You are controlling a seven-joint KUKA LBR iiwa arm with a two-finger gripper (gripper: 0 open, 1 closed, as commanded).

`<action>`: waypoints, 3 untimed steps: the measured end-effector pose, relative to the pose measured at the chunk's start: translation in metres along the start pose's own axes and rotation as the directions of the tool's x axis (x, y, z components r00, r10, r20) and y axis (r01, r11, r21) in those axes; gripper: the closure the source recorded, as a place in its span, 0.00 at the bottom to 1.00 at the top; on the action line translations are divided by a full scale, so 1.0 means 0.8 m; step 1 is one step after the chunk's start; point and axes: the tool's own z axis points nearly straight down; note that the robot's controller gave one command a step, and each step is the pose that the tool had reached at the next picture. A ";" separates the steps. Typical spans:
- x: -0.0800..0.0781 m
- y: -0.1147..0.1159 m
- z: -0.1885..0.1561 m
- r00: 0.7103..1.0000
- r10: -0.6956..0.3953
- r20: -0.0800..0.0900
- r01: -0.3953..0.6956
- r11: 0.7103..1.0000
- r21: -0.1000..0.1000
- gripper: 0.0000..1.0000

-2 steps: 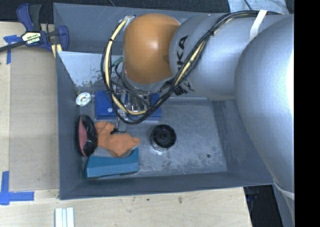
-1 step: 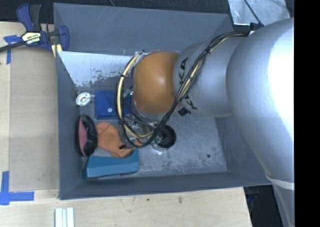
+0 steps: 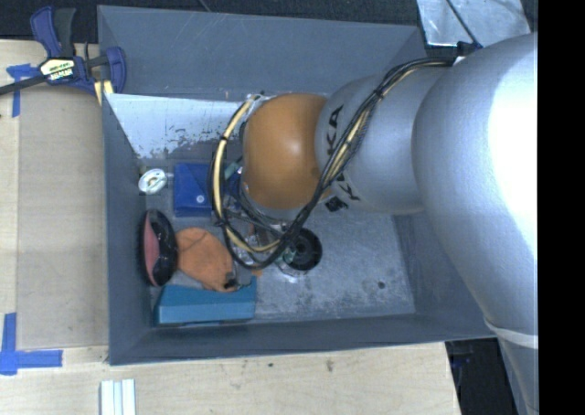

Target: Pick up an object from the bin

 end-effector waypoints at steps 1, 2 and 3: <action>-0.001 -0.001 0.000 1.000 0.001 0.001 -0.001 1.000 0.001 1.00; -0.001 -0.001 0.000 1.000 0.001 0.001 -0.001 1.000 0.001 1.00; -0.025 0.008 -0.207 1.000 -0.005 0.007 0.005 1.000 0.001 1.00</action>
Offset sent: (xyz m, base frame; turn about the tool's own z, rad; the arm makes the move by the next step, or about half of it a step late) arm 0.0000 0.0000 0.0000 0.0000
